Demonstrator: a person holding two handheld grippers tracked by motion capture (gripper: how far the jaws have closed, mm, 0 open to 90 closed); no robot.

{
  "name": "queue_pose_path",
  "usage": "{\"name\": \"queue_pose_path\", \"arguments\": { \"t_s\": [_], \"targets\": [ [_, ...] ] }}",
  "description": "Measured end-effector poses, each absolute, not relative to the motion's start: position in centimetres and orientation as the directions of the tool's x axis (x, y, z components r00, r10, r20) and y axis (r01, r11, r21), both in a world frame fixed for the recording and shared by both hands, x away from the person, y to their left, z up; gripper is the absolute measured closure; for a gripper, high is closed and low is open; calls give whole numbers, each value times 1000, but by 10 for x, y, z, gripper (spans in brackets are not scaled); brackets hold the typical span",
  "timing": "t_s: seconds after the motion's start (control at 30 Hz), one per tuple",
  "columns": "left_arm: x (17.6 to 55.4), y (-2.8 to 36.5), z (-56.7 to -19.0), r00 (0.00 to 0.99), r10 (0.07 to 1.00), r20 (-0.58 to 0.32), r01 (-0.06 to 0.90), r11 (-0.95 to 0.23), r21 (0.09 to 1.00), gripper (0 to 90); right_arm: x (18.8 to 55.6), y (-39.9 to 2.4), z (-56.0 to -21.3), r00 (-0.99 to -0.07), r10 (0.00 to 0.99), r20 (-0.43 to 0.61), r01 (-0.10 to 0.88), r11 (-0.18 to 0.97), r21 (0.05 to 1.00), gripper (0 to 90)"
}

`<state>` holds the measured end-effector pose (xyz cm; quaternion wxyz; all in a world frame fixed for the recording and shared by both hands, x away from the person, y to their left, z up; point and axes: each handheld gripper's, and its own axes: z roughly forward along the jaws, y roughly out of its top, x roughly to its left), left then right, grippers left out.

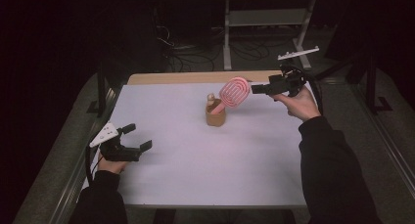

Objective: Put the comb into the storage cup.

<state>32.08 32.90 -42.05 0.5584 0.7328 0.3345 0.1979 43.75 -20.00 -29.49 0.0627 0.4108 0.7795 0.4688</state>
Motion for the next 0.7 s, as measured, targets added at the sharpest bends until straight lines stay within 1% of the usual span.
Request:
{"name": "queue_pose_path", "arguments": {
  "t_s": [0.37, 0.7],
  "targets": [
    [322, 329, -422, 698, 710, -90, 284, -158, 946, 0, 424, -210, -304, -662, 699, 271, 563, 226, 795, 0],
    [323, 329, -424, 699, 708, -97, 296, -164, 941, 0, 410, -218, -321, -661, 710, 243, 546, 232, 805, 0]
  ]
}}
